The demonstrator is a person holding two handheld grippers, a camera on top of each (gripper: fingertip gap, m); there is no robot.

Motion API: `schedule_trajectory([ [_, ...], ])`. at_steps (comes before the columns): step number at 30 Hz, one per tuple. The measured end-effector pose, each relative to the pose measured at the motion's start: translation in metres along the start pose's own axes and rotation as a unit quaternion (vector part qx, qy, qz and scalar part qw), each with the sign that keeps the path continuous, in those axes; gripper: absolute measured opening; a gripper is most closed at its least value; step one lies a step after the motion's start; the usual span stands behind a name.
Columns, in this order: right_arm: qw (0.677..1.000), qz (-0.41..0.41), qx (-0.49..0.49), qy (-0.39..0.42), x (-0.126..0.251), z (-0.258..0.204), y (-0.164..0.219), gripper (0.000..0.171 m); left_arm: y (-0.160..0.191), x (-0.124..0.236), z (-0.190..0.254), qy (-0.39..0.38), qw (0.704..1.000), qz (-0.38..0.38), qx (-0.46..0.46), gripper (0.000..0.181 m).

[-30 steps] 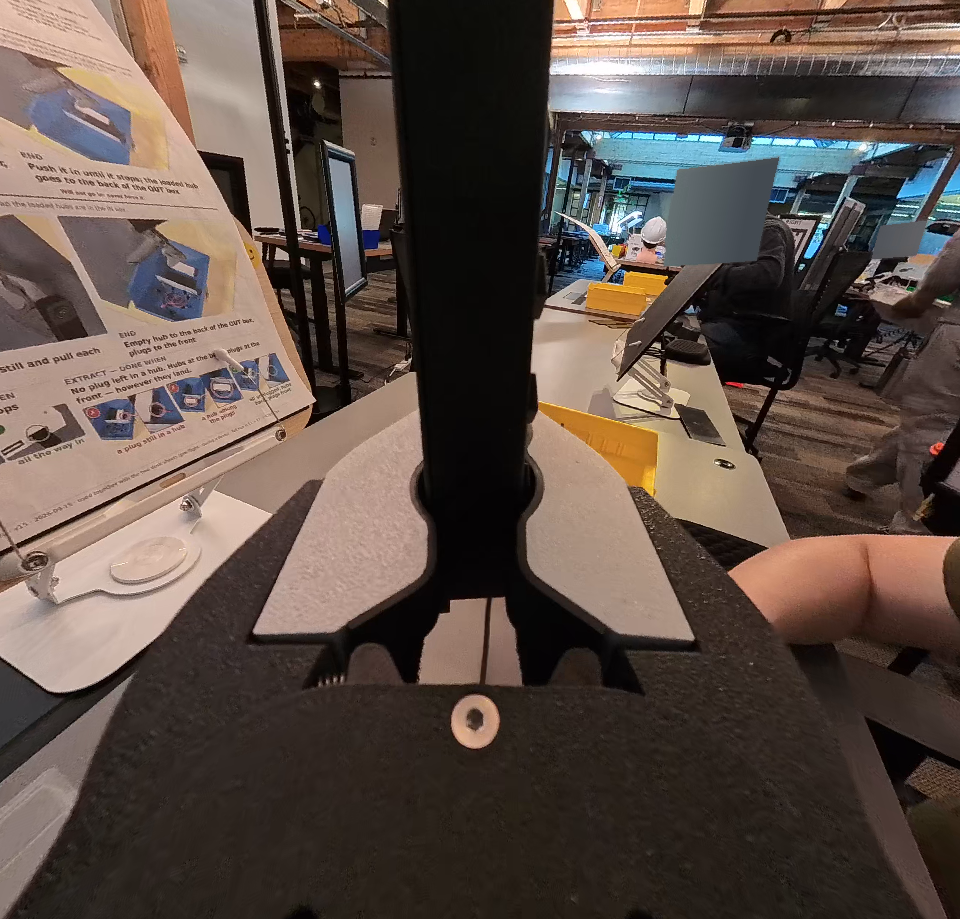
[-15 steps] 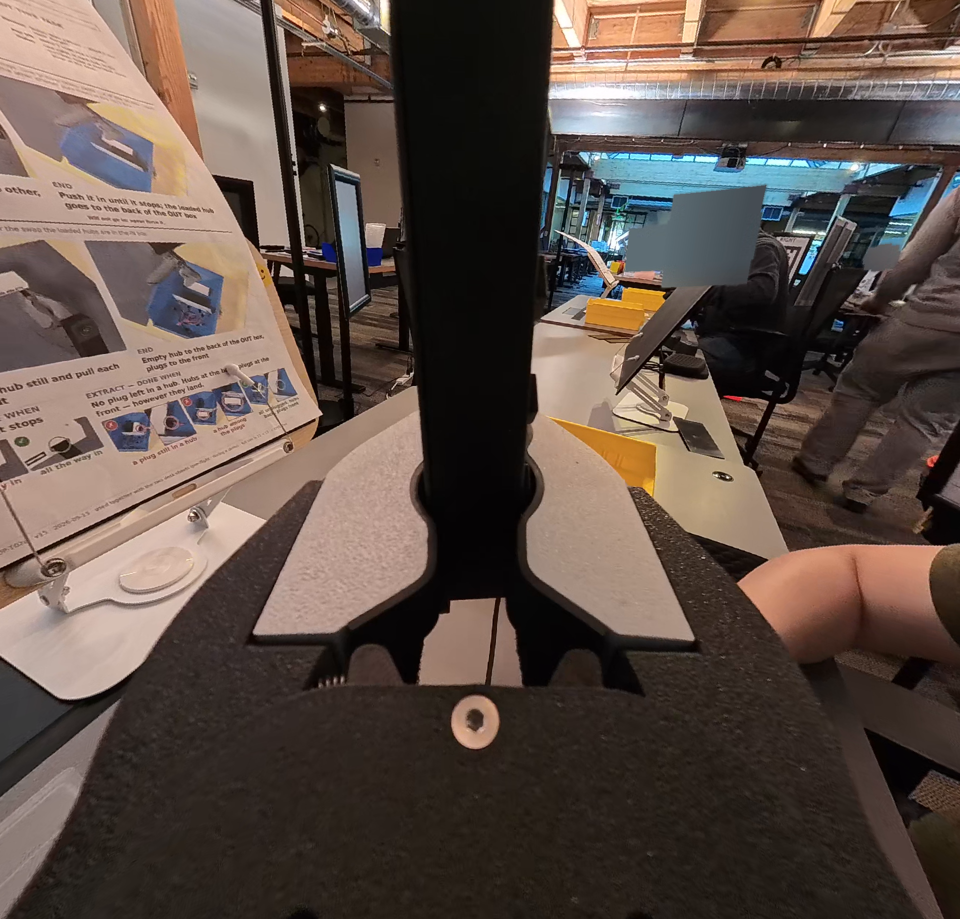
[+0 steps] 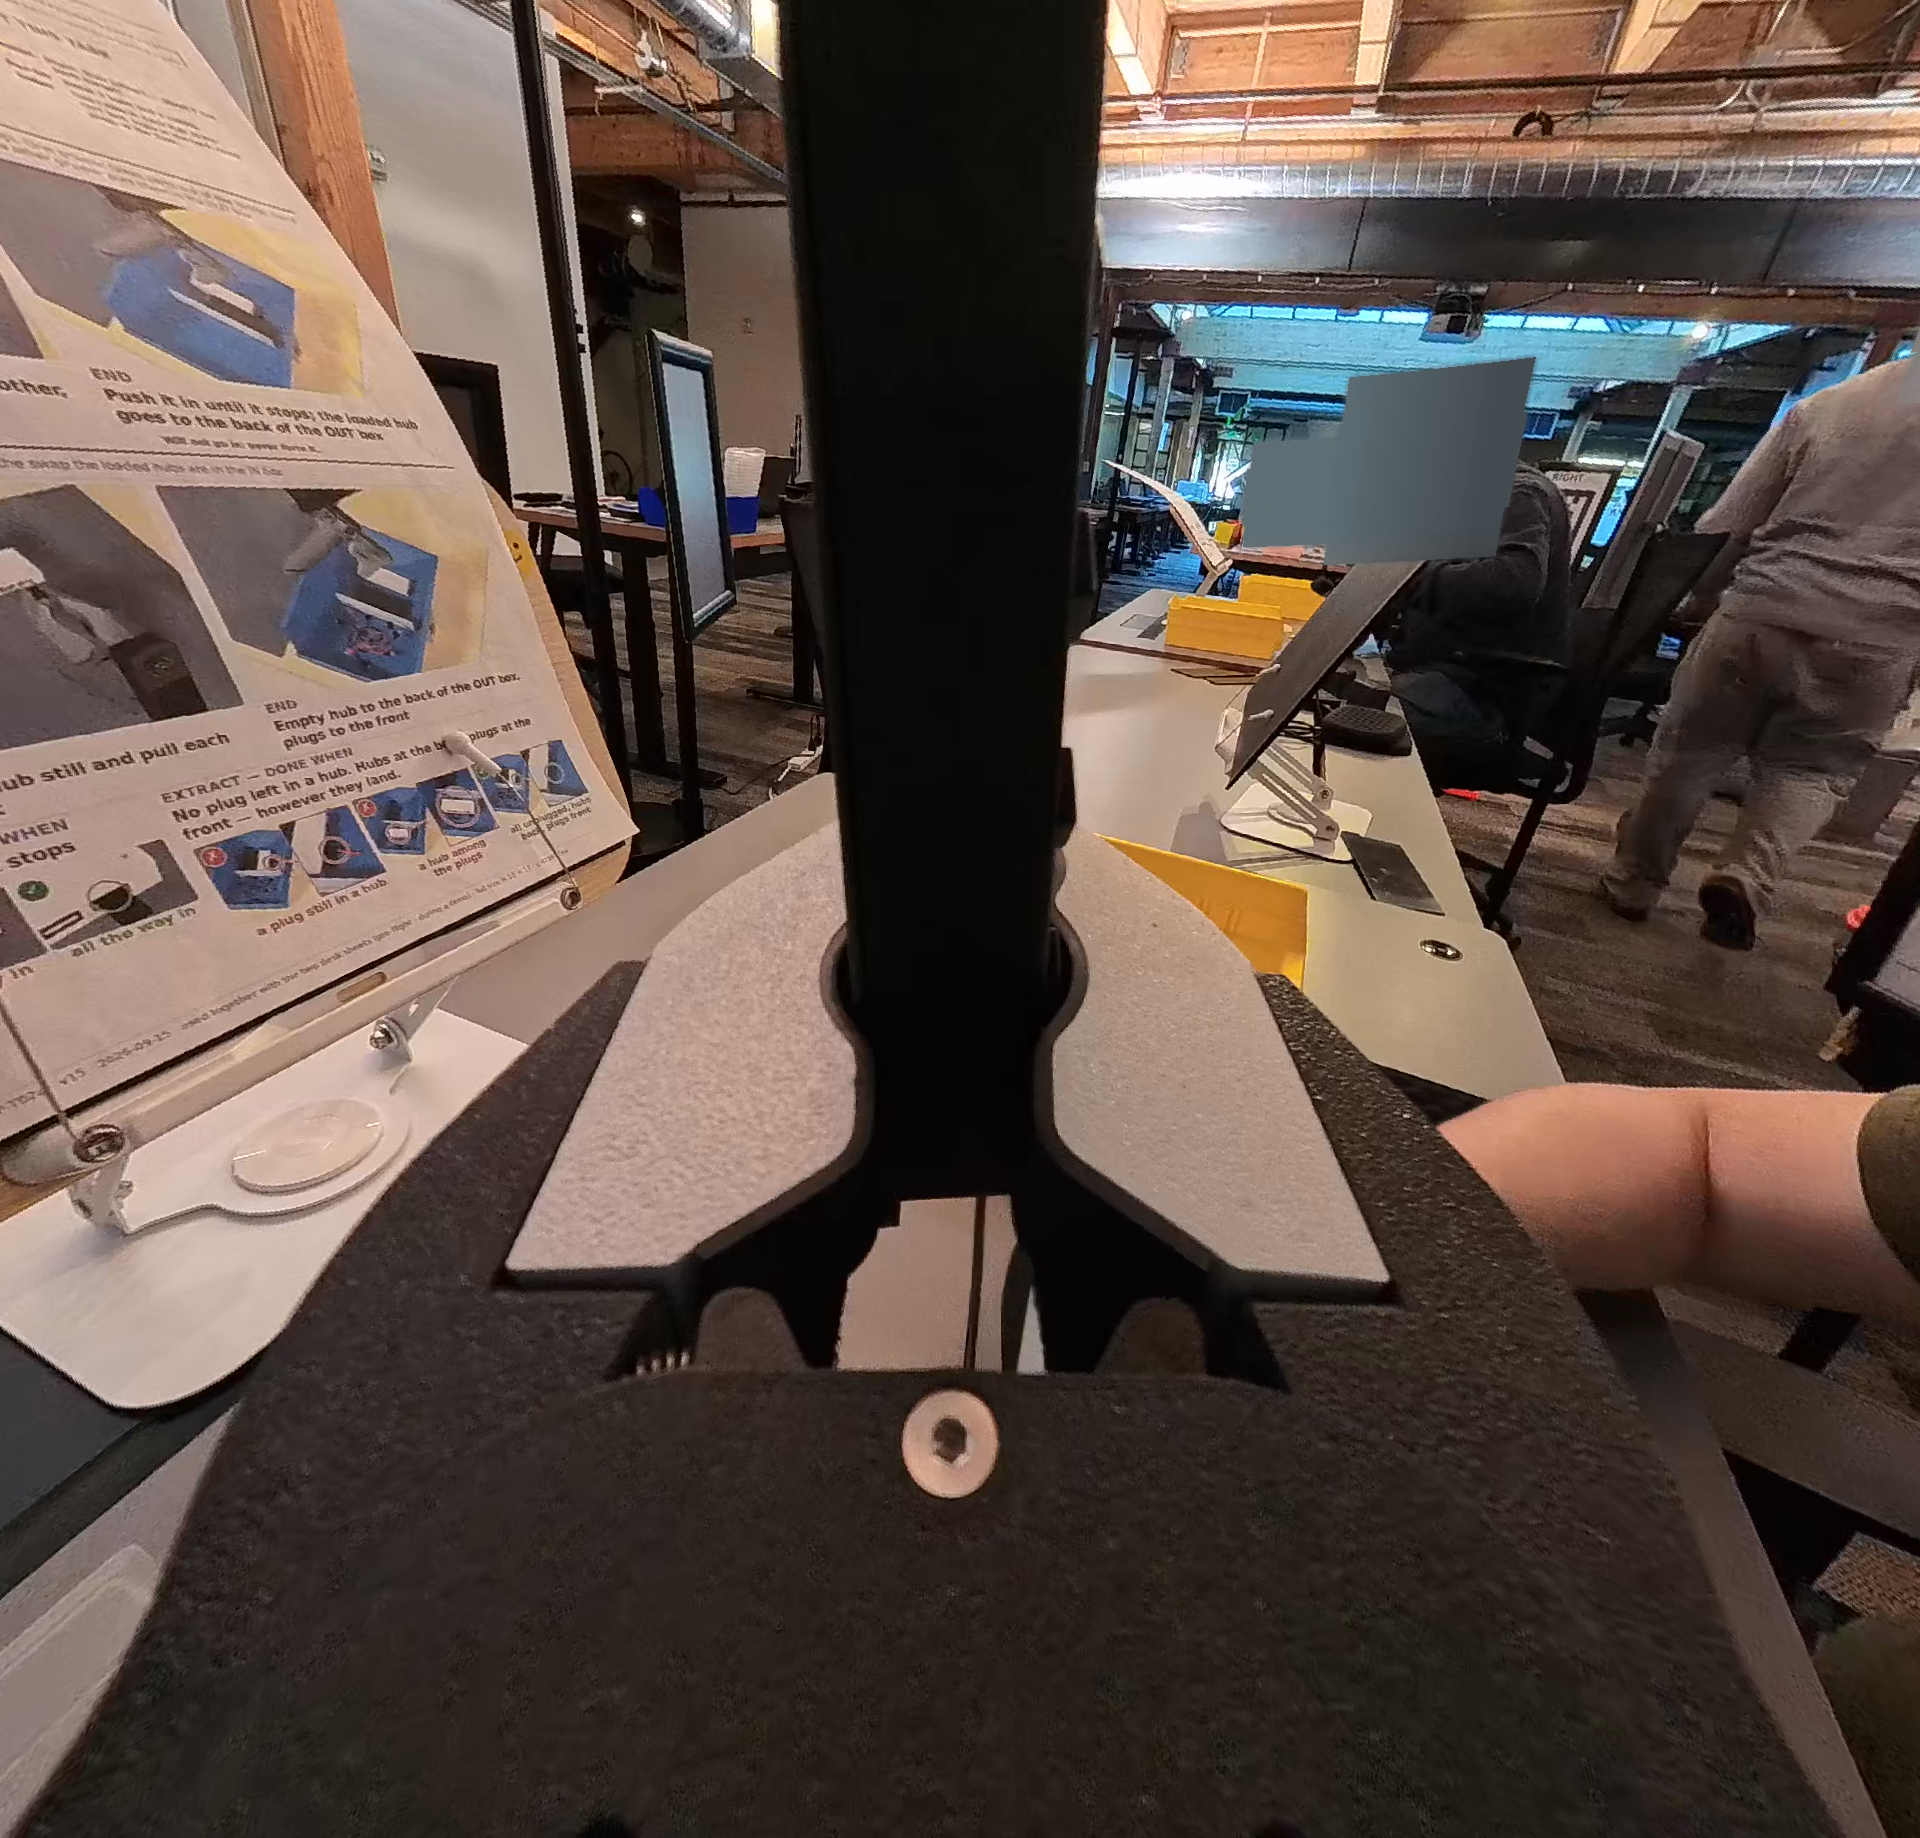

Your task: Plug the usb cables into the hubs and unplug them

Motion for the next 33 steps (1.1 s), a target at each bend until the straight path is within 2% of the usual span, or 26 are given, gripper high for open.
schedule_trajectory([
  [3,0.999,0.029,-0.030,-0.014,0.012,0.005,-0.001,0.007,0.001,-0.001,-0.001,0.000,1.000,-0.002,0.002,0.026],
  [11,0.995,-0.043,-0.064,0.070,-0.001,0.037,0.017,0.007,0.006,-0.006,0.001,0.002,1.000,-0.012,0.000,0.026],
  [17,0.995,-0.015,-0.081,0.060,0.001,0.044,0.019,0.007,0.006,-0.006,0.001,0.003,1.000,-0.013,0.001,0.025],
  [25,0.978,-0.114,0.060,0.165,-0.003,0.024,0.020,0.009,0.005,-0.006,0.001,0.004,1.000,-0.010,0.002,0.025],
  [33,0.947,-0.174,0.121,0.240,-0.006,0.007,0.024,0.010,0.006,-0.006,0.002,0.005,1.000,-0.012,0.000,0.025],
])
Point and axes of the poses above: each gripper's, where its closed fingertips meet, x back along the fingers, y out of its underside, z = x × y across the jaws, the point moved 7 cm from there along x, back along the fingers, and after that the axes turned 8 degrees about -y, right-handed, at the moved point
